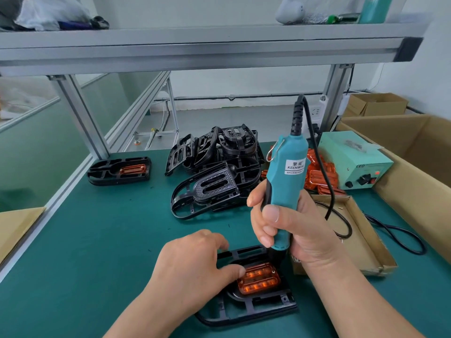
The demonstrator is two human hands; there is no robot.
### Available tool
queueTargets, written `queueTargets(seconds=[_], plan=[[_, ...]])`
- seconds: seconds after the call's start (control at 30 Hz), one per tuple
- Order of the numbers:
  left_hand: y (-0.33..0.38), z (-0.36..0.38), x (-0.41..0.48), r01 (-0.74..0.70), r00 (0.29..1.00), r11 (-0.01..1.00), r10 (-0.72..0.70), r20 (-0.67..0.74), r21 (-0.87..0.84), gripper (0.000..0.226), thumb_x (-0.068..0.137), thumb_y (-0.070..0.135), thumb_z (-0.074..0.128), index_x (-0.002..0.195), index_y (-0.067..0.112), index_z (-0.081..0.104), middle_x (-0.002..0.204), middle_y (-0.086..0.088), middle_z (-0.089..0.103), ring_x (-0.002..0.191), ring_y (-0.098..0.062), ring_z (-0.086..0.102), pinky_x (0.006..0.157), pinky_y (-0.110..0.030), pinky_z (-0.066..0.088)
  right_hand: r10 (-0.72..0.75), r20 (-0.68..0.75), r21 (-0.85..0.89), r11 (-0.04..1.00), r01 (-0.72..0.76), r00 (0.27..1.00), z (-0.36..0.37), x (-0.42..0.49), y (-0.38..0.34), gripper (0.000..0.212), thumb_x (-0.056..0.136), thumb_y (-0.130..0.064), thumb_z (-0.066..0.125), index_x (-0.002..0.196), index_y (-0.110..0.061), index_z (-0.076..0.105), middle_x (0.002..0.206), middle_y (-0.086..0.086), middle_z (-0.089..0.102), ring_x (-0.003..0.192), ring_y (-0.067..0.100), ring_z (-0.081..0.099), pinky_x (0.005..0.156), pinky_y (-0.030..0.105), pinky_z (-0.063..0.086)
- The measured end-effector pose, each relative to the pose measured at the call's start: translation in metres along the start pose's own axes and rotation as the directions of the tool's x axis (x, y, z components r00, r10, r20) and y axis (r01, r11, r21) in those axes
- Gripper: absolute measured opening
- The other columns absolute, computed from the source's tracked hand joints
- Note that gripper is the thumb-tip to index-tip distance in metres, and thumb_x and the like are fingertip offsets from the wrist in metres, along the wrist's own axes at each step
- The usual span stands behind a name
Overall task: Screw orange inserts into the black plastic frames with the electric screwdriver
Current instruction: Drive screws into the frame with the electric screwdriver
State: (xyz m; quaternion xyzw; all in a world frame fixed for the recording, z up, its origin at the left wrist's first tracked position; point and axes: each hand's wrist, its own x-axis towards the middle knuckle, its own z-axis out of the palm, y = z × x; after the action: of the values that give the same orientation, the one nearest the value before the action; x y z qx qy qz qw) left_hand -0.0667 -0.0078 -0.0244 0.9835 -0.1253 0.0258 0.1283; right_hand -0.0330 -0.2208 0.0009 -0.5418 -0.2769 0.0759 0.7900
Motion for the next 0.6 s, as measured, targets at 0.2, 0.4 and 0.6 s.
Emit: queueTargets(seconds=[0.2,0.4,0.6], plan=[[0.001,-0.001,0.000,0.006,0.997,1.000,-0.005,0.074,-0.014,0.091,0.057,0.102,0.045,0.127,0.046,0.061,0.103,0.024,0.061,0.094,-0.001,0.061,0.076,-0.023,0.048,-0.007,0.004,0.002,1.000,0.007,1.000,-0.001,0.000,0.001,0.042,0.084,-0.039,0.088,0.105,-0.008,0.070,0.061,0.005,0.052,0.047,0.020,0.052,0.054,0.028,0.045],[0.008,-0.002,0.000,-0.013,0.997,0.996,0.006,0.082,0.088,0.084,0.063,0.099,0.048,0.124,0.042,0.060,0.103,0.020,0.061,0.093,-0.005,0.062,0.076,-0.028,0.052,-0.028,0.013,-0.017,0.999,0.028,1.000,-0.002,-0.002,0.001,0.039,0.087,-0.034,0.087,0.104,-0.004,0.068,0.061,0.007,0.053,0.049,0.022,0.053,0.056,0.029,0.047],[0.012,-0.006,-0.001,-0.007,0.996,0.991,-0.006,0.094,0.135,0.075,0.068,0.096,0.051,0.112,0.036,0.061,0.099,0.016,0.061,0.090,-0.009,0.063,0.077,-0.033,0.054,-0.060,0.012,-0.034,0.998,0.060,0.998,0.000,-0.003,-0.001,0.027,0.085,-0.023,0.082,0.101,-0.006,0.070,0.059,0.007,0.053,0.047,0.023,0.052,0.055,0.028,0.047]])
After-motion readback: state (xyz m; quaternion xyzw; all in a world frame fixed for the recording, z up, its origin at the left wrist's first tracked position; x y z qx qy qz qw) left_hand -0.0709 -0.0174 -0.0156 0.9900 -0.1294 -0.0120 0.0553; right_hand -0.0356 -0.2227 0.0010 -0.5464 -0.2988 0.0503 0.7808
